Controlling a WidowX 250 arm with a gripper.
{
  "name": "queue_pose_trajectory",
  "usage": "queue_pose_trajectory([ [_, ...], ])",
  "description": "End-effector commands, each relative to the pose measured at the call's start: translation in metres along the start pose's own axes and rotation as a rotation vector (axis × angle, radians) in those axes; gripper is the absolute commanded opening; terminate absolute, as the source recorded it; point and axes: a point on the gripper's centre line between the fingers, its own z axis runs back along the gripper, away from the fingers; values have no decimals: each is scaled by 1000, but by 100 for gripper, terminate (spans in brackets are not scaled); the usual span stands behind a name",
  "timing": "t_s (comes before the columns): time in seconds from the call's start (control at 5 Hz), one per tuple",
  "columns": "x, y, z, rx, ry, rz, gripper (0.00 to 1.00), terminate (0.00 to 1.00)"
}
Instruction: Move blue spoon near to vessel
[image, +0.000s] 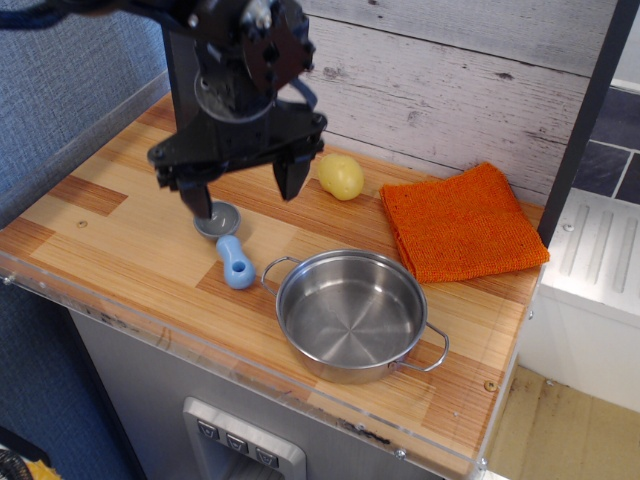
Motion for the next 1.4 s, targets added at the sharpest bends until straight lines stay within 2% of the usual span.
queue_pose_trajectory([
  [0.0,-4,7,-25,40,55,24,100,0],
  [0.4,-17,3,-58,97,123,18,100,0],
  [0.6,-19,3,-64,115,126,35,100,0],
  [0.8,-20,4,-67,123,107,46,0,0],
  [1.0,-19,0,-63,119,92,42,0,0],
  [1.2,-17,-1,-59,74,101,44,0,0],
])
